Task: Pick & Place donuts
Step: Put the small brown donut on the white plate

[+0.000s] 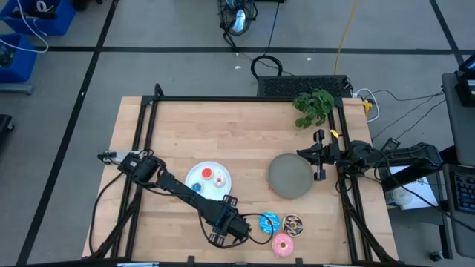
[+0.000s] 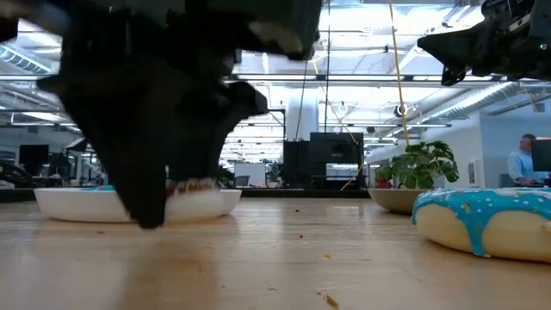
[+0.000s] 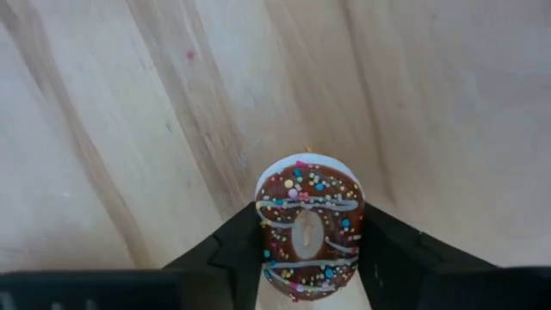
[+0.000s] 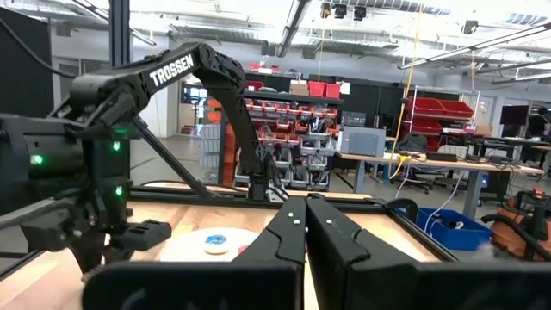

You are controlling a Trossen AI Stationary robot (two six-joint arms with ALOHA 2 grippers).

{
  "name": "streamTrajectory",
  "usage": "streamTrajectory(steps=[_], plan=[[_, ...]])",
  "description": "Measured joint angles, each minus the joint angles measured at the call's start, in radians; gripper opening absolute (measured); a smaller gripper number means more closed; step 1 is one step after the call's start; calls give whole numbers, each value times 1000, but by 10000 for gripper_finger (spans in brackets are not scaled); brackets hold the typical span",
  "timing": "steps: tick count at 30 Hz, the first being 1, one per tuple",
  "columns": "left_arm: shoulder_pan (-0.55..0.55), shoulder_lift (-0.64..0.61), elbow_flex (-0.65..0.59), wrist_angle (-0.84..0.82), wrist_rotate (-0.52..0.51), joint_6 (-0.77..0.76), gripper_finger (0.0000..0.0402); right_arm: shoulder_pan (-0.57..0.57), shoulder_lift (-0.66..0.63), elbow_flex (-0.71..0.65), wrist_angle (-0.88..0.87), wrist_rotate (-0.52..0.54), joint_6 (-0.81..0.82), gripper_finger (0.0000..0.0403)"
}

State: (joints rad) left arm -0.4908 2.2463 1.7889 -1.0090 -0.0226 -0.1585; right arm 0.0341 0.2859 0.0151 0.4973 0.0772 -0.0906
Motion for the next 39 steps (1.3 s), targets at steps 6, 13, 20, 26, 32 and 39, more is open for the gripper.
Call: streamTrajectory(steps=[6, 13, 20, 26, 32, 39], plan=[[5, -2, 117, -108, 4, 1, 150, 0, 0, 0, 0, 0, 0, 0], [6, -3, 296, -268, -12, 0, 150, 0, 0, 0, 0, 0, 0, 0], [6, -3, 438, -382, -17, -8, 150, 0, 0, 0, 0, 0, 0, 0], [6, -3, 479, -410, -6, -8, 150, 0, 0, 0, 0, 0, 0, 0], [6, -3, 479, -417, -6, -8, 150, 0, 0, 0, 0, 0, 0, 0], [6, -3, 479, -426, -5, -5, 150, 0, 0, 0, 0, 0, 0, 0]])
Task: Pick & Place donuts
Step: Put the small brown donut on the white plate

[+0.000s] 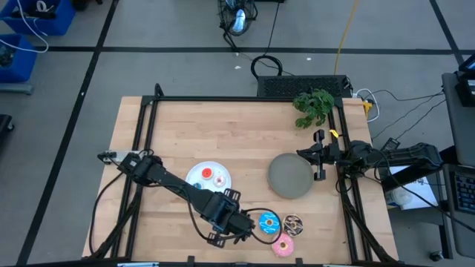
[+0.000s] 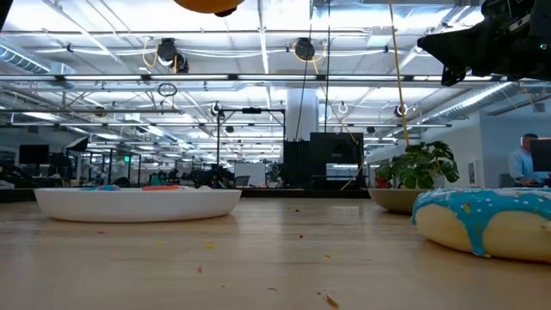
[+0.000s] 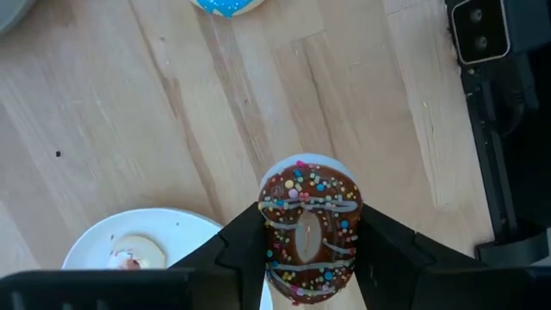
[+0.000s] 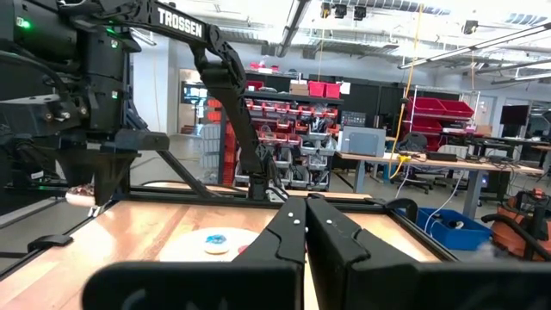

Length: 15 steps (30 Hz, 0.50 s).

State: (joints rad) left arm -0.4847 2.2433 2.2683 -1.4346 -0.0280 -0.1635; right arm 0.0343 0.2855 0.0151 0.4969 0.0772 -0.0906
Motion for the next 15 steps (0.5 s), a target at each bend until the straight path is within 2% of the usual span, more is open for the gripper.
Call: streamTrajectory(steps=[3, 7, 11, 15], plan=[[1, 0, 0, -21, 0, -2, 150, 0, 0, 0, 0, 0, 0, 0], [14, -6, 0, -138, 0, -26, 150, 0, 0, 0, 0, 0, 0, 0], [42, -47, -1, -133, 11, -36, 150, 0, 0, 0, -1, 0, 1, 0], [69, -98, 0, -131, -33, -39, 150, 0, 2, 0, -8, -3, 1, 0]])
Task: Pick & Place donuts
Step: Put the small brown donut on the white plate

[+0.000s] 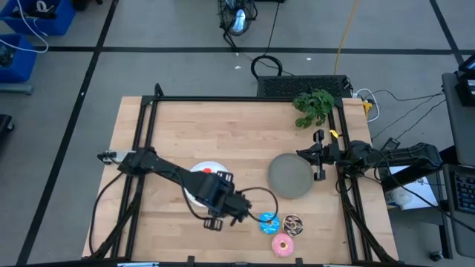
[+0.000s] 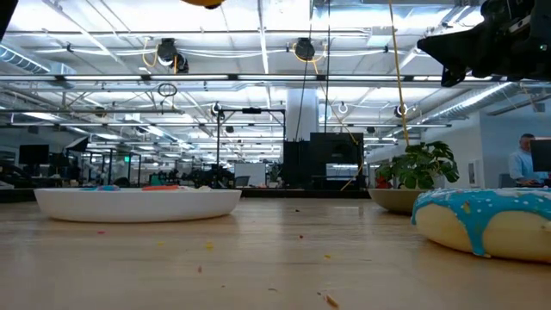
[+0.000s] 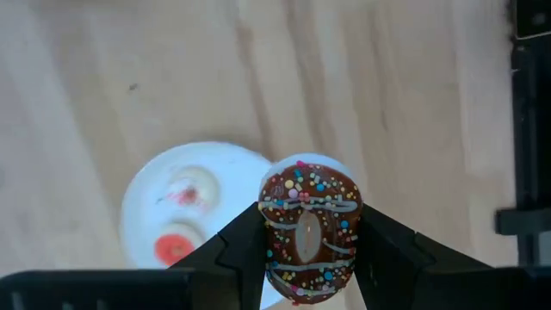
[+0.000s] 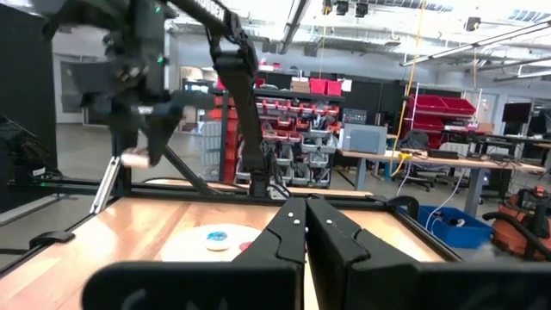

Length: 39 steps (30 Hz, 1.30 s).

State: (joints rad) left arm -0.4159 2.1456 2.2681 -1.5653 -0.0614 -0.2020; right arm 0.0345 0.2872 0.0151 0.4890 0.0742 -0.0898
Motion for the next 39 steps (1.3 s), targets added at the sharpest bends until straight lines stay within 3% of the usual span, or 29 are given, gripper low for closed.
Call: streamTrajectory(steps=[12, 18, 24, 27, 32, 39], plan=[[44, -155, -27, -4, -112, -19, 150, 0, 4, 0, -8, 0, 10, 0], [65, -258, -304, 67, -102, -70, 150, 0, 4, 0, -8, 0, 23, 0], [97, -386, -641, 352, -11, -74, 150, 0, 4, 0, -7, 1, 21, 0], [104, -422, -756, 406, -11, -96, 150, 0, 4, 0, 1, 2, 19, 0], [117, -433, -839, 416, -12, -178, 150, 0, 4, 0, 0, 2, 18, 0], [112, -430, -866, 483, -7, -174, 150, 0, 4, 0, 0, 3, 18, 0]])
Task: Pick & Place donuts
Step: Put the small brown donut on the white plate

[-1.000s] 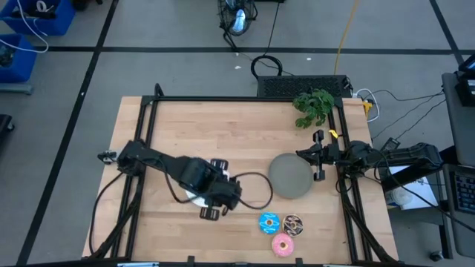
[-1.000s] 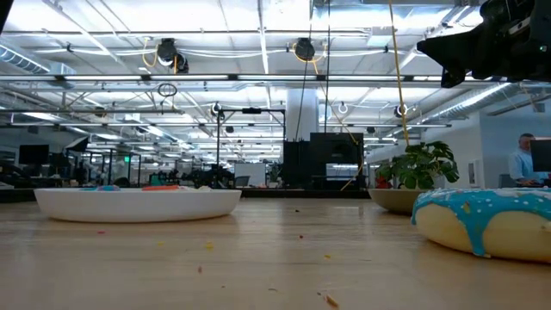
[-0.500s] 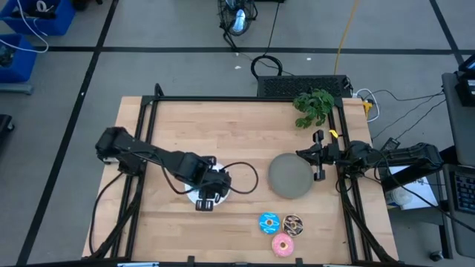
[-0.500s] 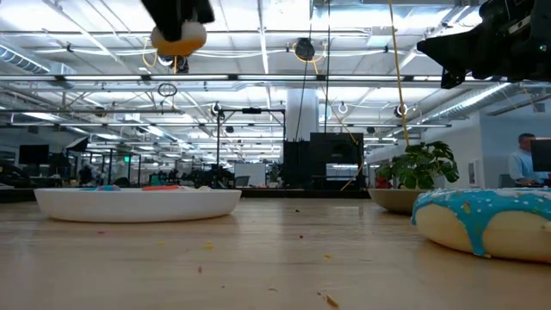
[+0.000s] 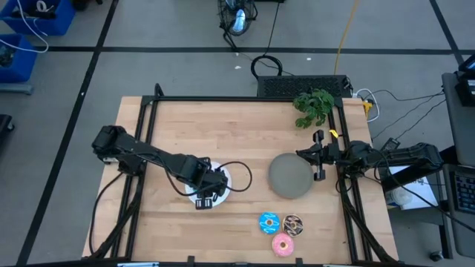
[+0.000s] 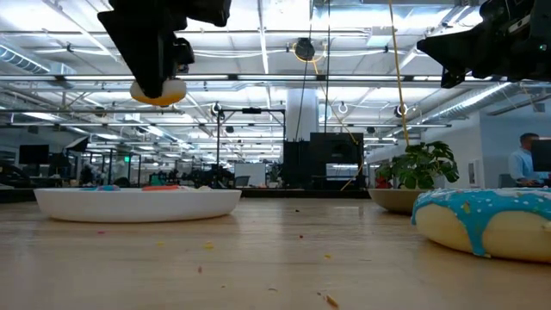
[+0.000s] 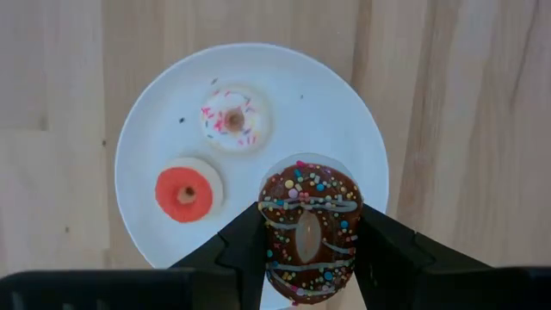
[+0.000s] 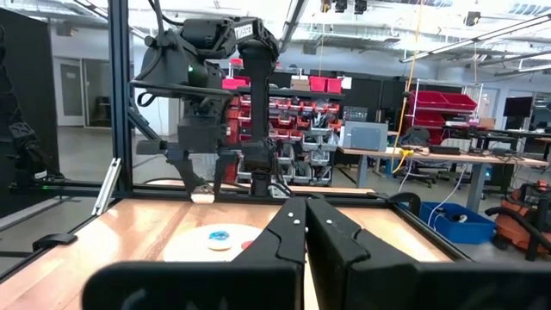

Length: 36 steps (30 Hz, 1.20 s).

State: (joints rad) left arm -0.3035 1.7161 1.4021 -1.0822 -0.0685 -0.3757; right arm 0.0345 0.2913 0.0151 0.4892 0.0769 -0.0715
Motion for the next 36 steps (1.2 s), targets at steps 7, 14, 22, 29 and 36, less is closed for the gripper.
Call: streamTrajectory(steps=[7, 14, 22, 29, 36], plan=[[2, 0, 0, 22, 0, 17, 150, 0, 0, 0, 0, 0, 0, 0], [2, 0, 0, 31, 11, 26, 150, 0, 0, 0, 0, 0, 0, 0], [2, 0, -83, 148, -18, 33, 150, 0, 0, 0, 0, 0, 0, 0], [2, 0, -217, 299, 3, 28, 150, 0, 0, 0, 0, 0, 0, 0], [2, 0, -324, 469, 23, -5, 150, 0, 0, 0, 0, 0, 0, 0]])
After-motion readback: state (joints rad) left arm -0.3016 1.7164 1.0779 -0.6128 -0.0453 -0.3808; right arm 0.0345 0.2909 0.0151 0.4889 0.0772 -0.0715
